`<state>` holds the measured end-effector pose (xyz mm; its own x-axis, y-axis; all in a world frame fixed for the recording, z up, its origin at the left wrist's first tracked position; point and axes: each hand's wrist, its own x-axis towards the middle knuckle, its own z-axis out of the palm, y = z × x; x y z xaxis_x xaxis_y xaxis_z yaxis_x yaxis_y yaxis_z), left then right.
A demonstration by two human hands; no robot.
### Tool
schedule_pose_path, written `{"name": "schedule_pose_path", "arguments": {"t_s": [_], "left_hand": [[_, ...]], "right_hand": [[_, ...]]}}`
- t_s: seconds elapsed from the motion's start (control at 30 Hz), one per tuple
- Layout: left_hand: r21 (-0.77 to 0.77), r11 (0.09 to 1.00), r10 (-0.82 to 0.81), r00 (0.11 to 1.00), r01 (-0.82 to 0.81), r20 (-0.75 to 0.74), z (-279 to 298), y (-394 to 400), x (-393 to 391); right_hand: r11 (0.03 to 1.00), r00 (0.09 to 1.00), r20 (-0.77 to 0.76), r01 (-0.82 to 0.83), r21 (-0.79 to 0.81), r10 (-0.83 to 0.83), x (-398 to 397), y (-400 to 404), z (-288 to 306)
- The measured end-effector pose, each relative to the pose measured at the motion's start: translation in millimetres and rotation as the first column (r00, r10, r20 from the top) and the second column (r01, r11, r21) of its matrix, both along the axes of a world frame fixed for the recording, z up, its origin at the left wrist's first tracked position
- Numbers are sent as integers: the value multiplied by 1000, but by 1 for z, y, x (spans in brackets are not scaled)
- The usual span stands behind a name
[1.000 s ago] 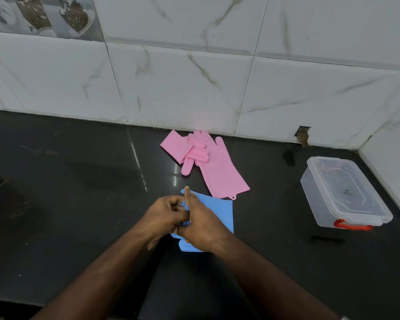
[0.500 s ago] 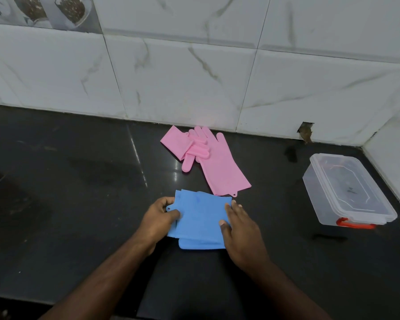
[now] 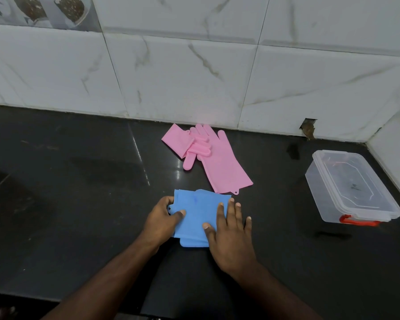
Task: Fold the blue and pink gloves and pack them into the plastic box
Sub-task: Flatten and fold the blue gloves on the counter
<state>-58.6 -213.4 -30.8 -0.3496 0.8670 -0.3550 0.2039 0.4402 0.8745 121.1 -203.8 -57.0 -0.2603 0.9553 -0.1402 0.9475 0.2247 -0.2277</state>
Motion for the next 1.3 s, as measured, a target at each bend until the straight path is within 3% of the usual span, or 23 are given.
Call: {"name": "schedule_pose_path", "arguments": {"t_s": [0.13,0.3,0.6,0.67,0.7,0.73,0.8,0.87,0.97,1.07,1.2,1.3], "left_hand": [[-11,1000,20,999,-20,-26,-2,1,0],[-42,999,26,1000,-25,16,-4,1,-3],[-26,998,55,998,-54,32,2,2,-3],[0,1000,28,999,-28,-40,5,3,-5],[25,1000,-1,985,5,-173,6,2,-6],[57,997,-24,935,47,-353,6,1,-6],[133,978,-36,753,162,-657,9,-3,0],[164,936,-66,616,311,-785,11,-2,14],[-3,865,-270,460,503,-846,5,10,30],[-219,809,-446,325,546,-834,-5,21,30],[-261,787,-481,290,559,-827,-21,16,22],[-235,797,-452,291,557,-843,-29,12,20]], "right_hand": [[999,999,-41,-19,-51,17,5,4,8],[1000,996,-83,-26,-1,26,18,16,8],[999,996,67,-49,-20,50,12,17,1],[999,994,97,-44,-13,45,12,17,0],[999,993,110,-47,-5,47,12,17,0],[999,992,117,-51,1,51,11,17,-1],[999,990,135,-42,0,41,9,15,-2],[1000,991,133,-24,-9,25,6,15,-1],[1000,991,131,-29,2,29,7,16,-3],[998,991,122,-52,20,49,10,16,-4],[997,996,48,-79,-12,79,16,24,10],[988,991,1,-137,74,137,15,33,11]]}}
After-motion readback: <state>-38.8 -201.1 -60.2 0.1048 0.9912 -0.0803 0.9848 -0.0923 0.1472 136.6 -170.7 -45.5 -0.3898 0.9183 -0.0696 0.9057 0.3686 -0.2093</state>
